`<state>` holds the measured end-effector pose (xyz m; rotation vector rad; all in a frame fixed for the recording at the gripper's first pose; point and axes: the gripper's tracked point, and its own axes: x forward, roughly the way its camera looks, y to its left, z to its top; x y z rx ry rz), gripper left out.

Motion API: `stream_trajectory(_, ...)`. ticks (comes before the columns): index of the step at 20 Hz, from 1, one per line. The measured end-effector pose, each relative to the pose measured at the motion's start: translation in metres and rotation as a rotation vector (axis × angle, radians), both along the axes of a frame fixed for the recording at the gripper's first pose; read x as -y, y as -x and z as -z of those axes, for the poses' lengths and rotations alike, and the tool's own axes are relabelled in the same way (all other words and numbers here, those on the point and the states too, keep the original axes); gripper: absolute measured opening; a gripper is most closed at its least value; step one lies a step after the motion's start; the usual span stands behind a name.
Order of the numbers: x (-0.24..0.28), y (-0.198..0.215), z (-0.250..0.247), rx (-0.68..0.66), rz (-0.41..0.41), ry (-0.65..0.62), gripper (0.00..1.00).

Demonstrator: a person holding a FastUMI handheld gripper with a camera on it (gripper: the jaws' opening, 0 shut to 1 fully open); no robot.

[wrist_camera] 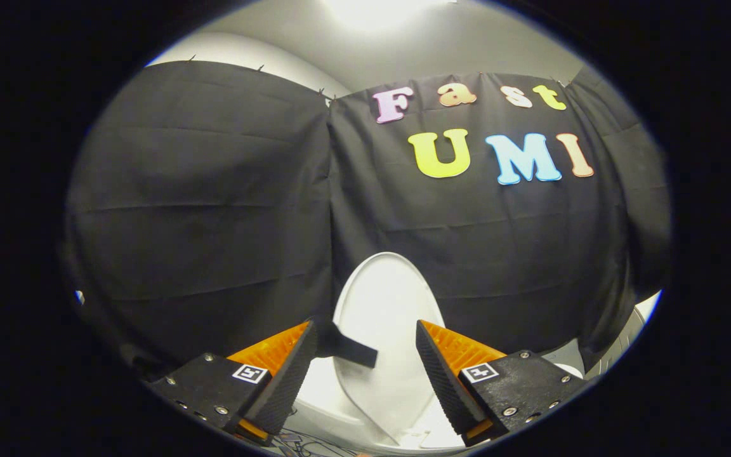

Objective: Open the toilet lid.

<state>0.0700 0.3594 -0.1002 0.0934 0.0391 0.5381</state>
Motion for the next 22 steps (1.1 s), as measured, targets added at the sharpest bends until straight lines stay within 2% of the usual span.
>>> stream_trajectory(2, 0.017, -0.01, -0.015, 0.029, -0.002, -0.037, 0.95)
stream_trajectory(7, 0.096, -0.035, -0.042, 0.082, 0.108, -0.021, 0.95)
stream_trajectory(10, 0.144, -0.04, -0.043, 0.066, 0.16, -0.01, 0.95)
stream_trajectory(15, 0.224, -0.03, -0.034, 0.052, 0.244, -0.008, 0.95)
stream_trajectory(18, 0.263, -0.014, -0.017, 0.035, 0.264, -0.031, 0.95)
stream_trajectory(22, 0.312, 0.003, 0.008, 0.017, 0.311, 0.028, 0.96)
